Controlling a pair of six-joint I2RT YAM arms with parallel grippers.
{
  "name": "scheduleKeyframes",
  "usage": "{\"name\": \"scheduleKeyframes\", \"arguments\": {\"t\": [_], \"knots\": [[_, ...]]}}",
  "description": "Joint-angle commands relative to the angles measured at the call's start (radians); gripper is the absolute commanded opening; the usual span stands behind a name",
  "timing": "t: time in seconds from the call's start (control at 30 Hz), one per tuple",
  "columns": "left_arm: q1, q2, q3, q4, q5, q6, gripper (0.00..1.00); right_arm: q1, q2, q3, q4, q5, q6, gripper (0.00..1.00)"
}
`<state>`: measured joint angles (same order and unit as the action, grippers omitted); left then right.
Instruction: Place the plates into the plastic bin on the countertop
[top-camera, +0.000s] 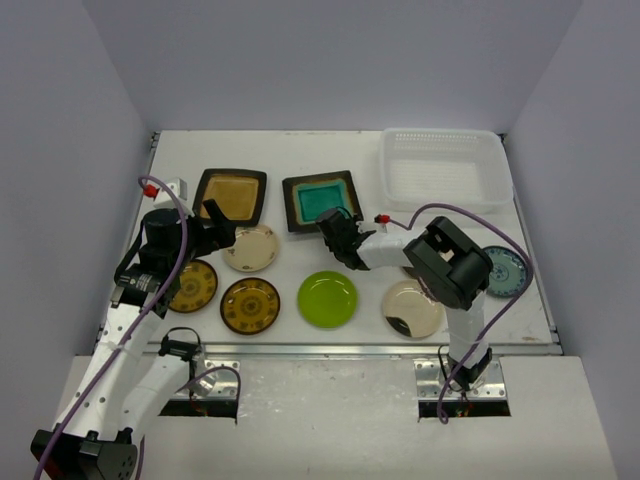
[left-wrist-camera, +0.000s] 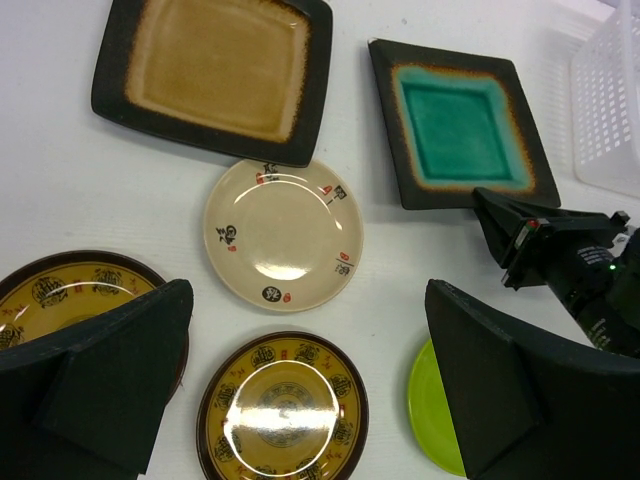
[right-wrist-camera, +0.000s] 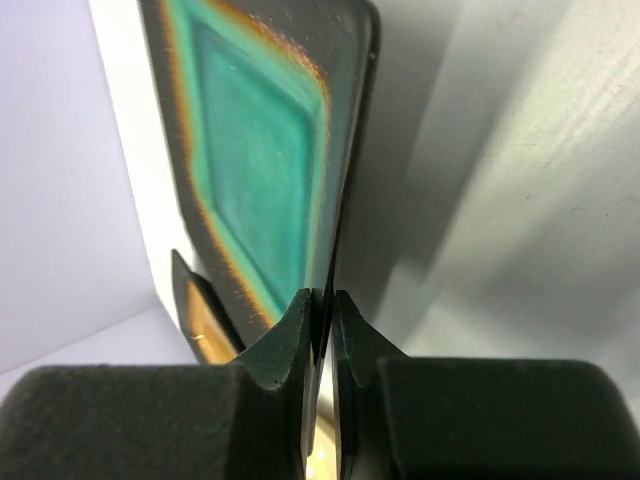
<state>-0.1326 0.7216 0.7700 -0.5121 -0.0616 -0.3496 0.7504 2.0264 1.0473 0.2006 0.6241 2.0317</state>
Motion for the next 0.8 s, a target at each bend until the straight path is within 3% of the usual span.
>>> {"name": "scheduleKeyframes", "arguments": {"t": [0.0,0.33,0.77], "knots": [[-0.015,-0.008,-0.002,0.046,0.006,-0.003,1.00,-0.027,-0.117,-0.027,0.121,0.041,0.103,0.00],[-0.015,-0.008,-0.003,0.049,-0.004,-0.005,1.00,-0.055,-0.254,-0.122,0.453,-0.079,-0.074,0.00],[-0.015,-0.017,-0.005,0.044,-0.019,-0.007,1.00,-0.116,-0.450,-0.121,0.491,-0.199,-0.180,0.00]]}}
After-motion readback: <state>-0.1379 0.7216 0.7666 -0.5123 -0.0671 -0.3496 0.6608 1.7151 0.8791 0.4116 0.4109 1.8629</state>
